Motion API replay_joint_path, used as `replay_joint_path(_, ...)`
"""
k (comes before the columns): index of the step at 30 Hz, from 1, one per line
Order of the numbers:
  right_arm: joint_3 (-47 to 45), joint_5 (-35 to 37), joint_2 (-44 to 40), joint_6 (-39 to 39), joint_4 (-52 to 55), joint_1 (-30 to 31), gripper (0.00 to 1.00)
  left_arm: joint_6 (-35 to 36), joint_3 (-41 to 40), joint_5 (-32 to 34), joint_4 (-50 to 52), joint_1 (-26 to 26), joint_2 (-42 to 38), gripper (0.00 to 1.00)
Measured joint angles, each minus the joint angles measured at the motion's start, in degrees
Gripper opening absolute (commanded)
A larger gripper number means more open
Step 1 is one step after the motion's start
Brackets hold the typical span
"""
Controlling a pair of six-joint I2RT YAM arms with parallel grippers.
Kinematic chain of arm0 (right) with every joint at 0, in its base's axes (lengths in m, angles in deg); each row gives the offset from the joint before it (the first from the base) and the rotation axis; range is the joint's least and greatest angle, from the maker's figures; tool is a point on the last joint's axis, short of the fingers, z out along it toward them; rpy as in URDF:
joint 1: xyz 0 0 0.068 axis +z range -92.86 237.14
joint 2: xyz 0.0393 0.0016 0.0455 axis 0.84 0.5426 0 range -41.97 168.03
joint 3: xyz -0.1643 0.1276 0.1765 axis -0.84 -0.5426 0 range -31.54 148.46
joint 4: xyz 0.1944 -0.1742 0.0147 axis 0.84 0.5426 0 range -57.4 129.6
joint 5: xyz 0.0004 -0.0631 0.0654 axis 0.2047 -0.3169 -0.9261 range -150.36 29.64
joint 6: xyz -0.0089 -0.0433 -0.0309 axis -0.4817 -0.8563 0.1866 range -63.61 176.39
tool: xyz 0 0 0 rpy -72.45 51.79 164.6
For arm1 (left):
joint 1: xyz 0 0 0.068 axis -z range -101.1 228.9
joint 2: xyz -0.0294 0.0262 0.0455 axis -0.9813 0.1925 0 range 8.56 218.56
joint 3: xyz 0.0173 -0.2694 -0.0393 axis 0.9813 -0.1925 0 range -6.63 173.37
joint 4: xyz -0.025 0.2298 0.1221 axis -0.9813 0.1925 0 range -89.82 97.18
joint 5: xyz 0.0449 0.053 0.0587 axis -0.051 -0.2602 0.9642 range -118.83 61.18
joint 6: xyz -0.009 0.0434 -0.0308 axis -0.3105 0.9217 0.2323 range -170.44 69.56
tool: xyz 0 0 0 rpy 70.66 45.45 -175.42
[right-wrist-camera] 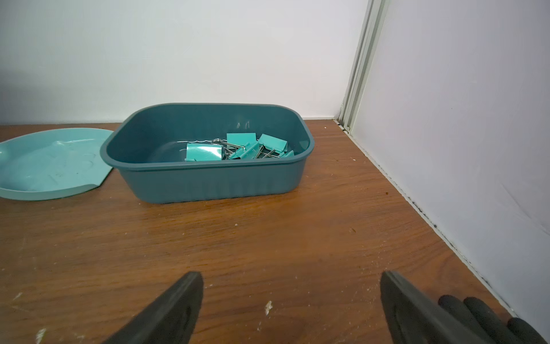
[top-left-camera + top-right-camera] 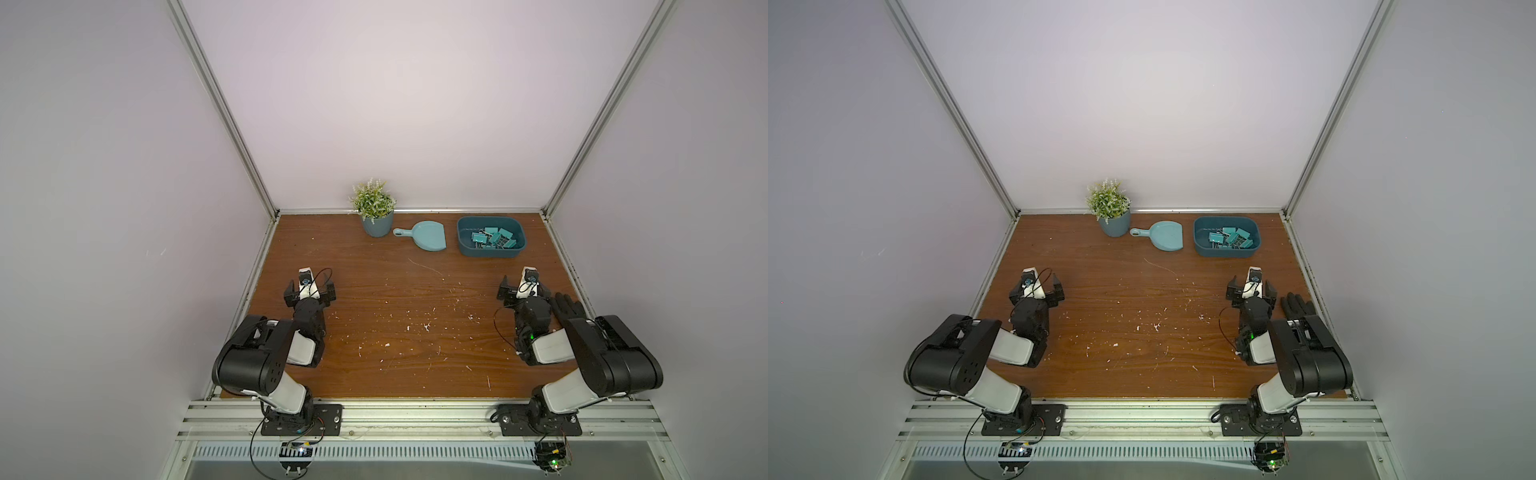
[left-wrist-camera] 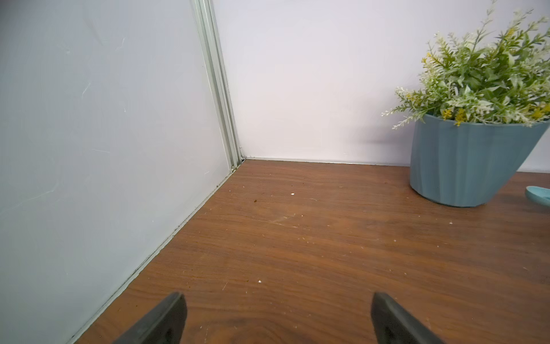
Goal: Take out the binder clips from the storage box
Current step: Move the storage box to the center of the board.
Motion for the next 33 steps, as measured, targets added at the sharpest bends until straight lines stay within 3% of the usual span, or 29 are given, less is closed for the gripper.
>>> replay_joint_path(24, 0.0, -0.2, -1.25, 0.04, 1.29, -0.35, 1.0, -0.44, 0.04, -1.49, 1.07, -1.62, -0.48, 1.0)
replay_joint_path(28, 2.82, 2.16, -11.52, 1.6, 13.53, -0.22, 1.0, -0.44, 0.39, 0.46, 4.39, -1.22, -4.63, 1.0)
replay_joint_path(31, 11.76, 5.2, -17.46, 9.4, 26.99, -0.57, 1.0, -1.27, 3.15, 4.04, 11.41, -0.7, -10.78, 1.0)
replay_joint_path(33, 19.19, 6.08, -18.21, 14.16, 34.82, -1.11, 1.0, -5.4, 6.4, 7.32, 17.64, -0.68, -15.21, 1.0)
